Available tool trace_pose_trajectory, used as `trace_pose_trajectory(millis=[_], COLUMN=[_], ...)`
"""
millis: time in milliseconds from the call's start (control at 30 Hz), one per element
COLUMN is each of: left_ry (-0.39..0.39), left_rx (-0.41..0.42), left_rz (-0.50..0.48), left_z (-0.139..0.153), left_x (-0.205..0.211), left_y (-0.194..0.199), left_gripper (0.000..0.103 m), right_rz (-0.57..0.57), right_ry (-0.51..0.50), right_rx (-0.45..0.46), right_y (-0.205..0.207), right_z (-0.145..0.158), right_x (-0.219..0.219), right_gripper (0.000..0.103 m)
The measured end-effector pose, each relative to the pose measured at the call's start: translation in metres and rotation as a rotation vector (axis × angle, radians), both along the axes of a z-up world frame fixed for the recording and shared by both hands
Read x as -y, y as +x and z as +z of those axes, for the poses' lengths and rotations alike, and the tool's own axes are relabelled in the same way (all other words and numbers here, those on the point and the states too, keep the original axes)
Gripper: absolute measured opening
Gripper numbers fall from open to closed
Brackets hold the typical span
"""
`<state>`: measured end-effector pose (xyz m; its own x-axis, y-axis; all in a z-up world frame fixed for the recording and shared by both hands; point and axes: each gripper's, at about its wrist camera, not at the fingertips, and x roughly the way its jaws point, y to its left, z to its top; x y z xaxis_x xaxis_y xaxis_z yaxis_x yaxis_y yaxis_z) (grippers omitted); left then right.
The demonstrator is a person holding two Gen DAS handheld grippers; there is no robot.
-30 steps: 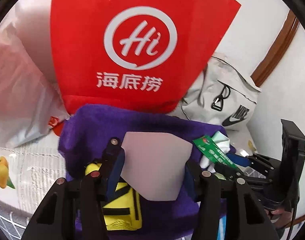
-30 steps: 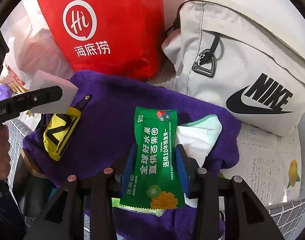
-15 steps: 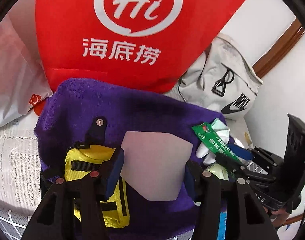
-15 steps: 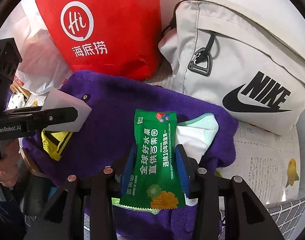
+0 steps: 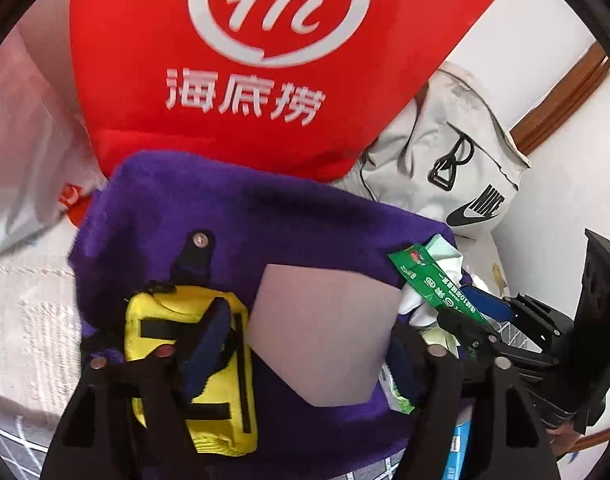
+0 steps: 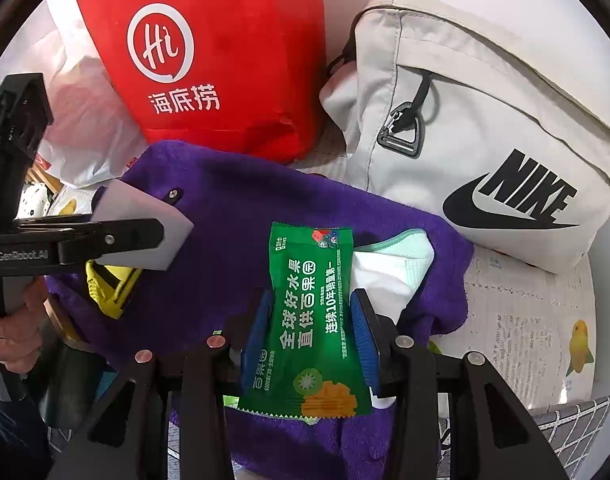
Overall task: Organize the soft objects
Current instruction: 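Open the right gripper over the purple towel while the left gripper drops the sponge there, then move both tools back down to the pile of items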
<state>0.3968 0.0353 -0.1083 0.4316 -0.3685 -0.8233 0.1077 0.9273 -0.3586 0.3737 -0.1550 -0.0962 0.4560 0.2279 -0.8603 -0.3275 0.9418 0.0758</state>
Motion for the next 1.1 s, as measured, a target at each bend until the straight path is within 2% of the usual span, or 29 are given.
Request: trace_pose_trajectory(millis=[100, 267, 400, 533, 667, 767, 1100], left_ry=[0.018, 0.052, 0.107, 0.124, 0.158, 0.187, 0.185], left_rx=[0.015, 0.025, 0.031, 0.066, 0.058, 0.083, 0.102], left_rz=[0.008, 0.023, 0.037, 0.06, 0.044, 0.017, -0.002], left_z=[0.008, 0.02, 0.032, 0.048, 0.054, 0.062, 0.071], left_x=[-0.005, -0.015, -0.021, -0.028, -0.024, -0.019, -0.014], left_y=[-0.002, -0.007, -0.014, -0.027, -0.048, -0.071, -0.156], left_gripper=[0.077, 0.077, 0.077, 0.077, 0.077, 0.077, 0.077], right_rz=[0.002, 0.019, 0.032, 0.039, 0.03, 0.025, 0.049], right_ry=[-0.003, -0.011, -0.023, -0.019, -0.026, -0.018, 0.038], right_rx=[-0.001, 0.013, 0.039, 0.065, 0.064, 0.069, 0.051], right_y=[0.0, -0.004, -0.013, -0.026, -0.047, -0.067, -0.152], right_z=[0.0, 0.006, 0.017, 0.031, 0.042, 0.046, 0.045], right_x=[0.0, -0.007, -0.011, -0.011, -0.002, 0.001, -0.008], right_gripper=[0.042, 0.042, 0.042, 0.043, 0.043, 0.043, 0.043])
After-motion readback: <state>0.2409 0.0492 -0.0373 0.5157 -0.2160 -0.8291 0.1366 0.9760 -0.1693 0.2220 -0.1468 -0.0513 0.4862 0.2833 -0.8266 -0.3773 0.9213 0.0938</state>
